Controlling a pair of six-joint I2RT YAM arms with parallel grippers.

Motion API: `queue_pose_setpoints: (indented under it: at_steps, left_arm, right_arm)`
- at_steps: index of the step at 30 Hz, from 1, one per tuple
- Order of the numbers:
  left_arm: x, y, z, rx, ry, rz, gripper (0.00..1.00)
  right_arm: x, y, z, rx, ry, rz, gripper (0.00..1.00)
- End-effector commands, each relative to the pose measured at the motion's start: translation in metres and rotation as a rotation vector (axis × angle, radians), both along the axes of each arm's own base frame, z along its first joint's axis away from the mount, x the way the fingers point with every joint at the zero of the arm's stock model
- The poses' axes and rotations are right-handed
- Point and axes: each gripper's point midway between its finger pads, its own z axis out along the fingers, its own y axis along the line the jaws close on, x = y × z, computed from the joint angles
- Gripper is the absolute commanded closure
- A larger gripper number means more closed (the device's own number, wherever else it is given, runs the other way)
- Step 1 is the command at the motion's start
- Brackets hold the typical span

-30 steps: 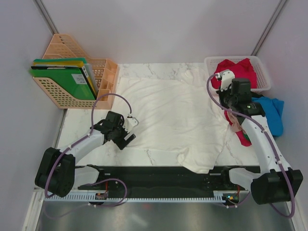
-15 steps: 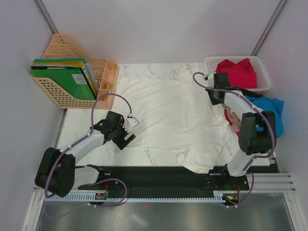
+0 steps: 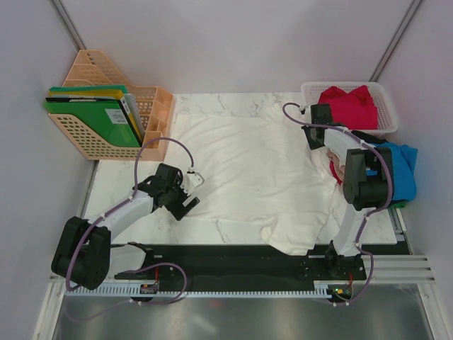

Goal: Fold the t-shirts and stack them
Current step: Flatten out the tshirt

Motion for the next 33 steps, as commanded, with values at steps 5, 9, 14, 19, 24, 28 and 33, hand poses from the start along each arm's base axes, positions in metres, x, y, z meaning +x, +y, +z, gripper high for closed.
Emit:
queue_pose_setpoints:
  at_steps: [5, 9, 14, 19, 24, 28, 33]
  left_arm:
    - [-0.026, 0.018, -0.023, 0.085, 0.095, 0.013, 0.02]
    - [-0.025, 0.017, -0.023, 0.082, 0.098, 0.012, 0.02]
    - [-0.024, 0.017, -0.022, 0.083, 0.096, 0.011, 0.02]
    - [-0.025, 0.019, -0.020, 0.086, 0.084, 0.014, 0.02]
    - [-0.026, 0.018, -0.021, 0.083, 0.090, 0.012, 0.02]
    - [-0.025, 0.017, -0.020, 0.079, 0.089, 0.010, 0.02]
    - [-0.025, 0.017, -0.021, 0.080, 0.089, 0.012, 0.02]
  right_arm:
    - [0.000, -0.014, -0.033, -0.038, 0.025, -0.041, 1.00]
    - [-0.005, -0.015, -0.040, -0.045, 0.045, -0.038, 1.00]
    - [-0.008, -0.017, -0.048, -0.054, 0.062, -0.041, 1.00]
    - [-0.009, -0.024, -0.046, -0.087, 0.056, -0.056, 1.00]
    - [-0.014, -0.031, -0.039, -0.118, 0.050, -0.073, 1.00]
    - [-0.016, -0.043, -0.031, -0.170, 0.038, -0.129, 1.00]
    - [-0.015, -0.061, -0.024, -0.263, 0.014, -0.217, 1.00]
